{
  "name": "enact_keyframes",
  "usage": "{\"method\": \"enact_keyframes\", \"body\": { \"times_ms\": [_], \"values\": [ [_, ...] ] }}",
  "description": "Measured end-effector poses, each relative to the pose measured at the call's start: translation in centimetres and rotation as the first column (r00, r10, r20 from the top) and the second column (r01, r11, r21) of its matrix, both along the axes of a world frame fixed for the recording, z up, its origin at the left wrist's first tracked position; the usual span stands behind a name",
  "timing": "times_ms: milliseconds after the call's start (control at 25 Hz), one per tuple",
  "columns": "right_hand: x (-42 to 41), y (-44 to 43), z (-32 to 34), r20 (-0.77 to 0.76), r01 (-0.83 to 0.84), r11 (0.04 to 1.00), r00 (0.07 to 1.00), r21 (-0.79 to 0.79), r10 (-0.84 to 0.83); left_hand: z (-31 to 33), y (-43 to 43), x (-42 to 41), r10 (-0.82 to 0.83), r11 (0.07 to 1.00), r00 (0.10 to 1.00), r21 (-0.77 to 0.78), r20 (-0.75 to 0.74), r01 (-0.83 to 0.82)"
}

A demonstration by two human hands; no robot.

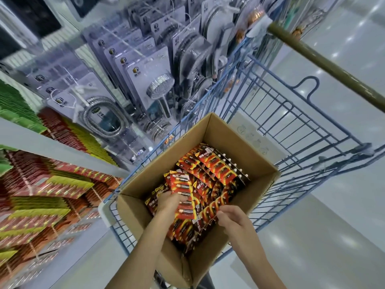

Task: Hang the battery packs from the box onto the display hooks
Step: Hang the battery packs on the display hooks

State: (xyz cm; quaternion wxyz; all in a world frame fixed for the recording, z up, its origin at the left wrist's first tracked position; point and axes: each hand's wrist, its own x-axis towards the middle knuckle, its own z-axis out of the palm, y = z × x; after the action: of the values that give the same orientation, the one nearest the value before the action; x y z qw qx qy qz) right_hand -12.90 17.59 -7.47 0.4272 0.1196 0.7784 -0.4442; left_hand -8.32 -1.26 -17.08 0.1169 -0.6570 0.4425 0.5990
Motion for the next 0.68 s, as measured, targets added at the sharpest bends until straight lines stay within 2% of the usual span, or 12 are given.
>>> {"method": "enact_keyframes", "body": {
  "times_ms": [200,400,600,680],
  "values": [
    [-2.2,-1.1,-3.4,0.043,0.000,1.000,0.999,0.029,-0.001,7.8,1.4,6.0,0.069,0.995,0.962,0.094,-0.263,-0.046],
    [-6.3,-3.4,-8.8,0.055,-0.032,0.991,0.998,0.132,0.024,11.5,1.1,9.5,0.104,0.994,0.940,0.073,-0.324,-0.085],
    [-11.1,-5.3,-12.5,-0.029,0.262,0.924,0.964,0.279,-0.264,12.7,0.3,10.9,0.199,0.980,0.930,0.068,-0.308,-0.187],
    [-12.6,-5.1,-13.8,-0.008,0.433,0.865,0.895,0.255,-0.446,12.8,0.2,11.1,0.224,0.974,0.926,0.052,-0.303,-0.219]
  ]
}}
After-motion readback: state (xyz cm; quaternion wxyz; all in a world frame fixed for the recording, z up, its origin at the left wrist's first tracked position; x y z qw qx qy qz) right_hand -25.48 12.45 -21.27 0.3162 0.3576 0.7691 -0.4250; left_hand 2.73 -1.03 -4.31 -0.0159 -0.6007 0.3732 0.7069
